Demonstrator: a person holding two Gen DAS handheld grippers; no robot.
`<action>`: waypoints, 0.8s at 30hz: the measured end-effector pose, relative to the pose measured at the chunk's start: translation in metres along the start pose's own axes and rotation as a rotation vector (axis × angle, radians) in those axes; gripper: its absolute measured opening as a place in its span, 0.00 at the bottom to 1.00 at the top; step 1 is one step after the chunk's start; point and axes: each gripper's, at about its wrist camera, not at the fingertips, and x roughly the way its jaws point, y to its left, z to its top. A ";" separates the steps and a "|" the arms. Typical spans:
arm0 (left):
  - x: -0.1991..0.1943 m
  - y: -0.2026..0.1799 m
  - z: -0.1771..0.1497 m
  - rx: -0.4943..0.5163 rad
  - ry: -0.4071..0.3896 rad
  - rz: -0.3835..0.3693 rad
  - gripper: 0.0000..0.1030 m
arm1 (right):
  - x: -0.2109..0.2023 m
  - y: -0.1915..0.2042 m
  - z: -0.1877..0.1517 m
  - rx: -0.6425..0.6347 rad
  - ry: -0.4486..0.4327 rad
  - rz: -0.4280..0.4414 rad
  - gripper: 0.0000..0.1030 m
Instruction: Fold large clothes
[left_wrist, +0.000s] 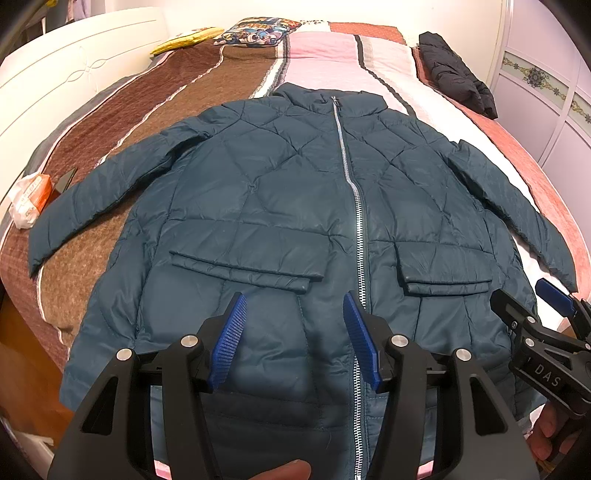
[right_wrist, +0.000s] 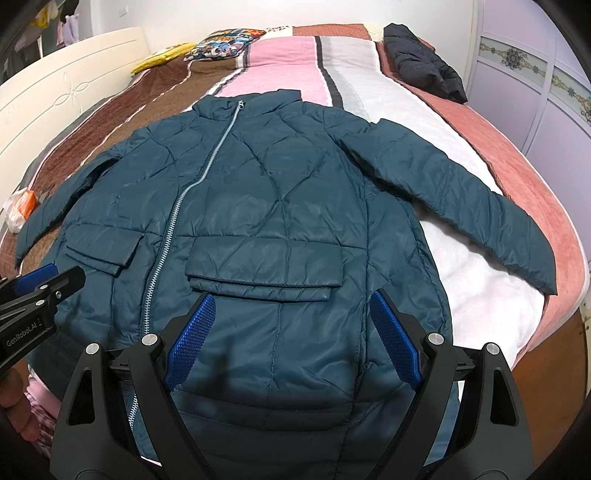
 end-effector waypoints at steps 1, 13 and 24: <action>0.000 0.000 0.000 0.001 -0.001 0.000 0.53 | 0.000 0.000 0.000 0.000 0.000 0.001 0.83; 0.000 0.000 0.000 0.000 0.001 0.001 0.53 | 0.001 0.001 0.000 0.002 0.001 0.002 0.83; 0.000 0.000 0.000 0.000 0.002 0.002 0.53 | 0.002 -0.002 0.000 0.004 0.002 0.003 0.83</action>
